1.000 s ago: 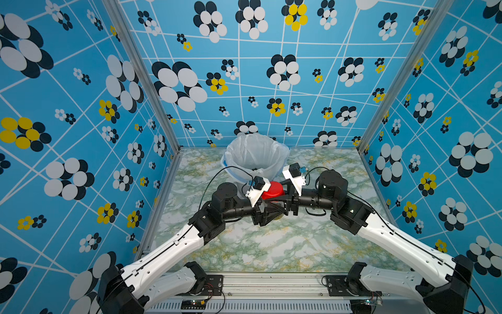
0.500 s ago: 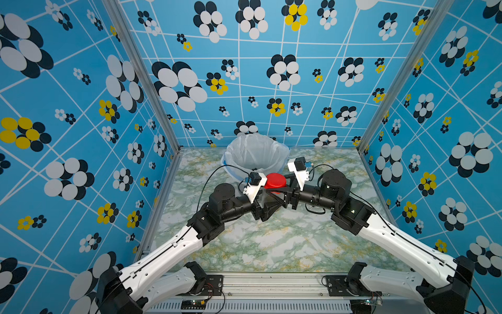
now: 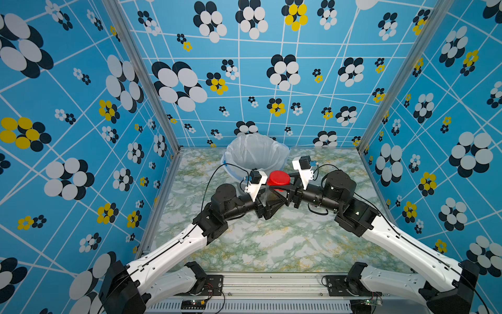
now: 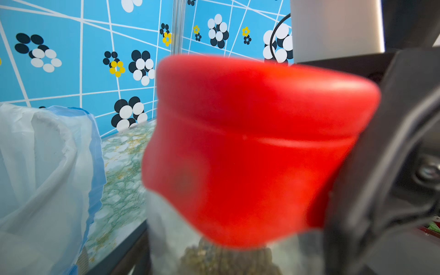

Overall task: Empty moldy mung beans from jars
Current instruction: Pick up the jar from the center of the board.

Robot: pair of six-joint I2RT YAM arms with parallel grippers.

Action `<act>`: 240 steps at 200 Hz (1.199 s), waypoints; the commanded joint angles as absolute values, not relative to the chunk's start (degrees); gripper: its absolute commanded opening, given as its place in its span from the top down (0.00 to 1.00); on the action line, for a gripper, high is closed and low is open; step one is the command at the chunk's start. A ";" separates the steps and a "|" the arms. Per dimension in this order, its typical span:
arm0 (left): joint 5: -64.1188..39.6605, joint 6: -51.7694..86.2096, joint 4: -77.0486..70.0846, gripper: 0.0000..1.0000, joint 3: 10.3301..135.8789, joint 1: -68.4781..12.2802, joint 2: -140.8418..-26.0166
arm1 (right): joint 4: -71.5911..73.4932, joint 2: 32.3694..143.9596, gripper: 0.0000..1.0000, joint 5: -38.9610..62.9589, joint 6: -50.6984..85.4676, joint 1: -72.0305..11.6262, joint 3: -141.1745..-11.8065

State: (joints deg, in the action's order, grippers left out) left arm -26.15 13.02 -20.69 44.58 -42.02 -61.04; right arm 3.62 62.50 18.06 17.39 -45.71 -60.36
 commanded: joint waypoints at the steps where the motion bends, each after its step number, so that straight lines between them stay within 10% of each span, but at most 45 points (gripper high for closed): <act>1: -20.82 14.93 -20.03 0.13 41.80 -40.18 -62.53 | 4.92 59.27 0.58 20.90 18.13 -46.67 -61.47; 240: -18.26 14.68 -18.35 0.01 40.97 -40.50 -59.69 | 8.16 59.59 0.58 17.31 18.44 -45.44 -61.53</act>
